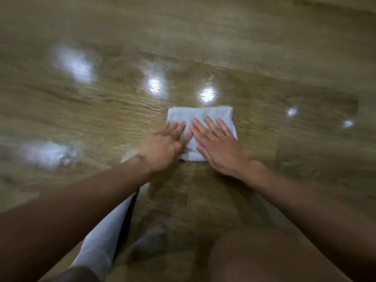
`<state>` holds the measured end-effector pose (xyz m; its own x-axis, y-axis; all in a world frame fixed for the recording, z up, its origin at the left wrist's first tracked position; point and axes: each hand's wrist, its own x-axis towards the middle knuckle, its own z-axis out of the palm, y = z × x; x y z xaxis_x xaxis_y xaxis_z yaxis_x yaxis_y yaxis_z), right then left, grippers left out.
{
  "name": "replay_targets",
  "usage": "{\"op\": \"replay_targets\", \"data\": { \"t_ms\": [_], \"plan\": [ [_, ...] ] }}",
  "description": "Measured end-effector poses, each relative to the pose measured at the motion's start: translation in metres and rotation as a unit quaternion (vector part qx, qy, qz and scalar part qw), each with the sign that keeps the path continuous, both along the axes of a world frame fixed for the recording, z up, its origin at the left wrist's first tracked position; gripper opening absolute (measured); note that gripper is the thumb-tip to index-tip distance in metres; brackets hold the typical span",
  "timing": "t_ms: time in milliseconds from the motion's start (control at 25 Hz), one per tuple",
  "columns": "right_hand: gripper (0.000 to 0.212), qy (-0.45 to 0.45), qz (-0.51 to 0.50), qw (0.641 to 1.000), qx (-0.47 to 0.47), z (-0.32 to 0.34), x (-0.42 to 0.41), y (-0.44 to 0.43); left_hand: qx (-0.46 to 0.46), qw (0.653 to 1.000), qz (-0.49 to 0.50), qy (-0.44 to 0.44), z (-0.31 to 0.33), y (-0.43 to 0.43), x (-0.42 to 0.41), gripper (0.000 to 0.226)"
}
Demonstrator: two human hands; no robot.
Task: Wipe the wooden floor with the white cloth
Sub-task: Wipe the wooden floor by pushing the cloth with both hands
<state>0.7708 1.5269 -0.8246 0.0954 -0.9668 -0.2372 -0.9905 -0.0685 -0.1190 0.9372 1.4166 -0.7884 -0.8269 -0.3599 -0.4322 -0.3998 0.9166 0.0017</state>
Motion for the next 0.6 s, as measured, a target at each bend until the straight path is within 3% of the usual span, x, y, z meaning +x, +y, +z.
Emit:
{"op": "replay_targets", "data": {
  "t_ms": [120,360,480,600],
  "plan": [
    [0.056,-0.026,0.024,0.999,0.037,0.004,0.012,0.021,-0.016,0.998,-0.024,-0.051,0.009,0.027,0.02,0.056],
    [0.057,-0.036,0.089,0.993,0.066,-0.003,0.04,-0.079,-0.073,0.986,0.073,-0.129,0.017,-0.014,0.051,0.056],
    [0.058,-0.023,0.087,0.995,0.042,-0.004,0.036,-0.05,-0.059,0.989,0.065,-0.121,0.014,0.009,0.052,0.054],
    [0.058,-0.027,0.088,0.995,0.045,0.006,0.026,0.024,0.014,0.997,0.028,-0.067,0.014,0.077,0.047,0.054]
  ]
}}
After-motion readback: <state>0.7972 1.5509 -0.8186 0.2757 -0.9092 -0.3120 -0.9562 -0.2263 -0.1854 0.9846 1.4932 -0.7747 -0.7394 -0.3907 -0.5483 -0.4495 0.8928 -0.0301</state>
